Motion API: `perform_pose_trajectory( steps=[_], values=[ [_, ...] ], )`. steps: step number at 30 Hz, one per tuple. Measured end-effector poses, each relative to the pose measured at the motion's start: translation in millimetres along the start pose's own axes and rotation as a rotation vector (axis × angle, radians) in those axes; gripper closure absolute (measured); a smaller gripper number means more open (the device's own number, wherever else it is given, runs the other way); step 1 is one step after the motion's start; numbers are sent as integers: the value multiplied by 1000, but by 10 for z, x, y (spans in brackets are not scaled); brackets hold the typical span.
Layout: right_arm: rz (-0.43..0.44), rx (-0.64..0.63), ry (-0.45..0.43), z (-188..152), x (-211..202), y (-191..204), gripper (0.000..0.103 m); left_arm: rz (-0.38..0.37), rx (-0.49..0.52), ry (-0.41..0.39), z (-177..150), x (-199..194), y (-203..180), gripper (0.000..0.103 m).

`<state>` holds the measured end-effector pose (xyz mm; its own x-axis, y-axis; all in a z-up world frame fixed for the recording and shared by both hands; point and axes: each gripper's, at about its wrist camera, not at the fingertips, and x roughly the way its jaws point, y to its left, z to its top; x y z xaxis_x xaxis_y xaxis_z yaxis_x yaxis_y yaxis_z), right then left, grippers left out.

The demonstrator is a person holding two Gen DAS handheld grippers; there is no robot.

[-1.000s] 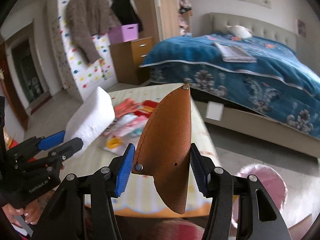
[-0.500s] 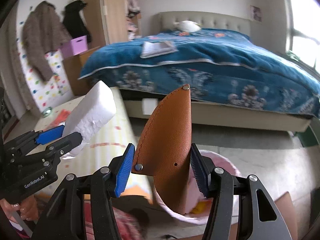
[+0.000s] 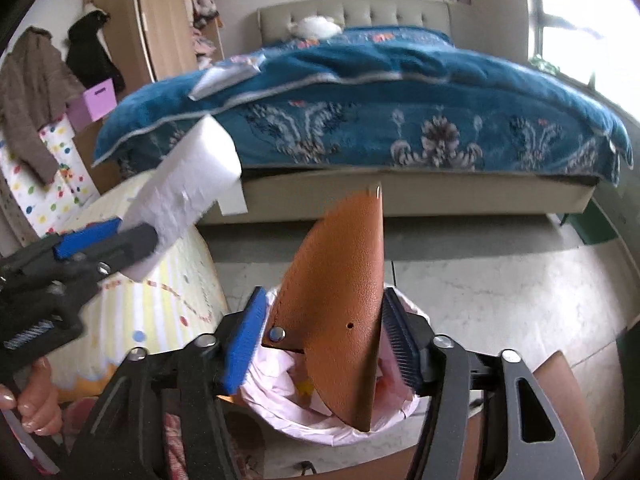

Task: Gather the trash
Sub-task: 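Open both grippers over the wastebasket to drop the block and sheath, then return both tools over the table to the remaining plastic bags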

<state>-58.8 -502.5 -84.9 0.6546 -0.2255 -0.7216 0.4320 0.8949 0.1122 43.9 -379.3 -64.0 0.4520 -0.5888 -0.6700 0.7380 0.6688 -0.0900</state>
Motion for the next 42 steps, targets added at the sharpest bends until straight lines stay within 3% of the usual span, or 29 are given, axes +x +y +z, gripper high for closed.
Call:
perform_pose_trajectory(
  steps=[5,12,26,32,36,42],
  values=[
    [-5,34,23,-79,-21,-64,28,33,-24,24,-135,-52,159,29],
    [43,20,-12,-101,-130,105,28,120,-48,3,-303,-399,433,29],
    [291,-188,-42,-14,-452,1254,28,339,-161,-69,-769,-1408,1194,25],
    [301,-281,-52,-45,-515,1856,28,419,-273,-50,-1030,-1678,1646,25],
    [343,-338,-30,-65,-498,2206,29,499,-321,-55,-1192,-1875,1899,25],
    [364,-453,13,-161,-352,2697,29,560,-394,-35,-1415,-2117,2254,25]
  ],
)
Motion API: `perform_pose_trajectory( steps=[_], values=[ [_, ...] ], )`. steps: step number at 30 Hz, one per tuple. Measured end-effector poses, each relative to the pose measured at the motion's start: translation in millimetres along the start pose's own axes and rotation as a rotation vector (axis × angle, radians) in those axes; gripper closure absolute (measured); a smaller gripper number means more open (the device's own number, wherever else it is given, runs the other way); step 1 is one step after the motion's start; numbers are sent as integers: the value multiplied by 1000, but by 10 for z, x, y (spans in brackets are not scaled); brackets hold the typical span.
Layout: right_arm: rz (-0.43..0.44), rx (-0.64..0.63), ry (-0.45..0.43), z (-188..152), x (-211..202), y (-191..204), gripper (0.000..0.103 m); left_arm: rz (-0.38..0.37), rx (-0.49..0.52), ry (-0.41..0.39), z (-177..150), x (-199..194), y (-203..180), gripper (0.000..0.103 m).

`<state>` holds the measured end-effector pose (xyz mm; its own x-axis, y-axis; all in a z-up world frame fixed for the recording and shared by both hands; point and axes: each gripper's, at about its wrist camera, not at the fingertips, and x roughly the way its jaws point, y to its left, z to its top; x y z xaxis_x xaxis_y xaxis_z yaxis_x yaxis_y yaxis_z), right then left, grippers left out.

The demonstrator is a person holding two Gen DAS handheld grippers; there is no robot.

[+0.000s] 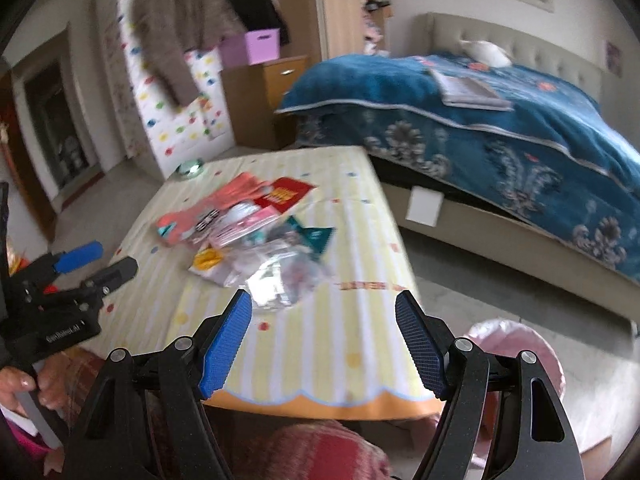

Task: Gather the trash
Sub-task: 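Return both tools over the table to the remaining plastic bags, then close the right gripper on the clear bag with pink label and lift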

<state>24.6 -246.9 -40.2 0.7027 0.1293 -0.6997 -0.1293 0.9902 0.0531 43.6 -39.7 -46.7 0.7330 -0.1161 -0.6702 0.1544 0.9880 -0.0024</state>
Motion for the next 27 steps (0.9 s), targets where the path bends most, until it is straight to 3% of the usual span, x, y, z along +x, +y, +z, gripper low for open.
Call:
perform_pose_trajectory(
  steps=[6,19,21,27],
  values=[
    [9,-82,53,26,333,354,29,16,-51,27,-73,87,314,25],
    [-23,-173,114,114,890,561,56,0,-73,62,-92,326,354,25],
    [-27,-176,120,118,915,569,62,-4,-70,63,-93,333,335,25],
    [-46,-135,68,146,786,486,91,-13,-58,51,-99,273,294,25]
  ],
)
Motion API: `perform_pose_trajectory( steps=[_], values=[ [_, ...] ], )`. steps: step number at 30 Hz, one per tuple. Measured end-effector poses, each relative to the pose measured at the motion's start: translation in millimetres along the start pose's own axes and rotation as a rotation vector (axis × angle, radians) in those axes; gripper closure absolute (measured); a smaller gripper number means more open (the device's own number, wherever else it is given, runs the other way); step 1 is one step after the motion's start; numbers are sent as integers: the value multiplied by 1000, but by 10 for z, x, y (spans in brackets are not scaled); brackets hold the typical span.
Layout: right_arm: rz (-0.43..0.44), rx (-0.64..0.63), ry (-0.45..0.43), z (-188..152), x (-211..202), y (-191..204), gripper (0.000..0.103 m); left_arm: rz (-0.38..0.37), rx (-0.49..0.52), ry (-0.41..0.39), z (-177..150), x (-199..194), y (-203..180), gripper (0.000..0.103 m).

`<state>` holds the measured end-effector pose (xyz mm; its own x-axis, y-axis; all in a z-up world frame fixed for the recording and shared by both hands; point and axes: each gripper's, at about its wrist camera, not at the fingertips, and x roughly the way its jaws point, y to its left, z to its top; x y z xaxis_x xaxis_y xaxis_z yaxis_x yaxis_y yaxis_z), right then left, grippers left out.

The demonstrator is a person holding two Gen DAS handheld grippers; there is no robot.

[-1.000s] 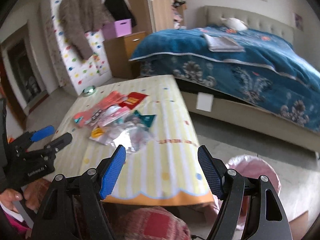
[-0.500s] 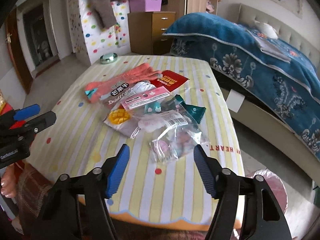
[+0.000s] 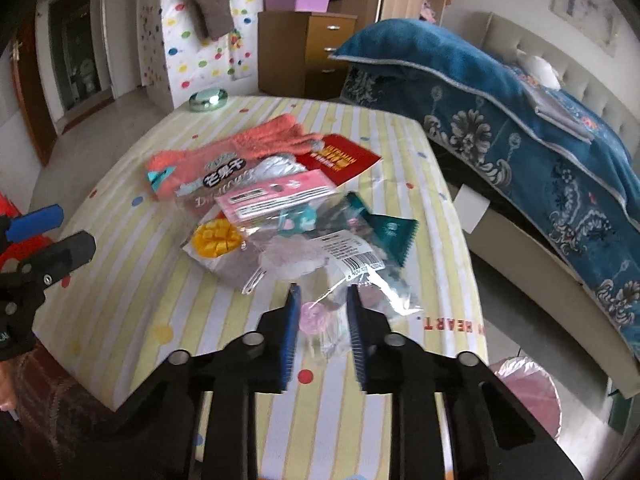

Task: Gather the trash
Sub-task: 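Close the right gripper on the clear bag with pink label and lift, then close the left gripper on the clear mango snack bag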

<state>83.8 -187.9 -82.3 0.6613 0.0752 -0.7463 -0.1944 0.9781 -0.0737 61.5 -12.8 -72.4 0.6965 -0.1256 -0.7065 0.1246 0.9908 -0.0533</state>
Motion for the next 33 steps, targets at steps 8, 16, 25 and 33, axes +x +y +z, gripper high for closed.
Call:
perform_pose_trajectory(
  steps=[8,16,25,33],
  values=[
    [-4,164,-131,66,-498,-327,103,-7,2,-21,1,-122,-38,25],
    [-12,184,-131,70,-609,-481,103,-41,7,39,50,105,-168,37],
    [-20,195,-113,65,-536,-545,103,-32,-32,112,179,559,-237,41],
    [-27,192,-88,134,-335,-563,103,-5,-40,145,277,852,-222,41]
  ],
)
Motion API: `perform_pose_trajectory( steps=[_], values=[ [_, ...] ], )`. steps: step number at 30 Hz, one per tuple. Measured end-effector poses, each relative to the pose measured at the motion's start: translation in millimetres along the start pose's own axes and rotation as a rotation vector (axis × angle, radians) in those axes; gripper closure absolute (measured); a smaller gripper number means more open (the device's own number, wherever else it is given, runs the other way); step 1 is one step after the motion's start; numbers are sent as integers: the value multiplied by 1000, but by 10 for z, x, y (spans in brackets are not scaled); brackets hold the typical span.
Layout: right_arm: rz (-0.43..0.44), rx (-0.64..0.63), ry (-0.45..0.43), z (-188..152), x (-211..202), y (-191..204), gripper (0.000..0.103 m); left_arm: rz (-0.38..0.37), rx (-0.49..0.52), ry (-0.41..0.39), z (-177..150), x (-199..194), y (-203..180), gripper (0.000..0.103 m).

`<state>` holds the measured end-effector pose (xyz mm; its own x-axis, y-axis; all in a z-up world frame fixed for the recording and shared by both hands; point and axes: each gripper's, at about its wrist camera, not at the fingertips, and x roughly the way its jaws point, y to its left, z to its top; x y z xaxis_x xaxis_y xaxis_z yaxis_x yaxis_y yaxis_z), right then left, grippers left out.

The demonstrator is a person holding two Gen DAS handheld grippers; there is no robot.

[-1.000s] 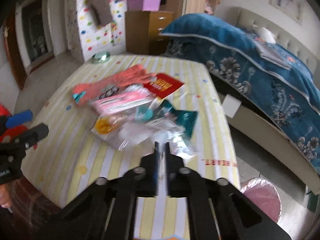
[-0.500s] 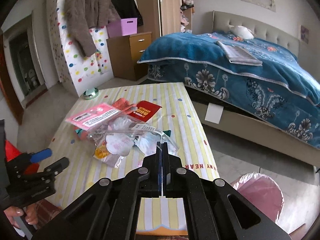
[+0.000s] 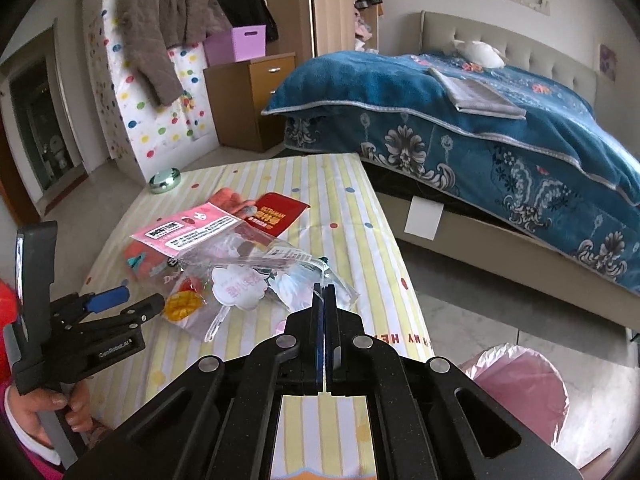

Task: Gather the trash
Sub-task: 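Close the left gripper on the clear mango snack bag, then carry both bags in both grippers to the wastebasket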

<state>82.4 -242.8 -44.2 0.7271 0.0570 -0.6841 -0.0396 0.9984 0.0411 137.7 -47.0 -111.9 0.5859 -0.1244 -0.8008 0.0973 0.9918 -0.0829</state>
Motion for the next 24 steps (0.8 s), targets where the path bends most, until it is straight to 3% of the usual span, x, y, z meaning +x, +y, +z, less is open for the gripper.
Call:
perform_pose_trajectory(
  steps=[6,9,11,14,24],
  values=[
    [4,-1,11,-8,68,5,103,-47,-38,25,122,136,-26,41],
    [2,-1,18,-8,76,3,103,-59,-46,29,143,167,-48,55],
    [0,1,20,-3,79,3,103,-58,-44,21,149,148,-62,79],
    [-2,4,18,-10,54,-3,103,-57,-37,-9,153,38,-67,92],
    [-1,24,-39,-38,-246,-42,103,-144,0,-159,161,-695,-144,99]
  ],
)
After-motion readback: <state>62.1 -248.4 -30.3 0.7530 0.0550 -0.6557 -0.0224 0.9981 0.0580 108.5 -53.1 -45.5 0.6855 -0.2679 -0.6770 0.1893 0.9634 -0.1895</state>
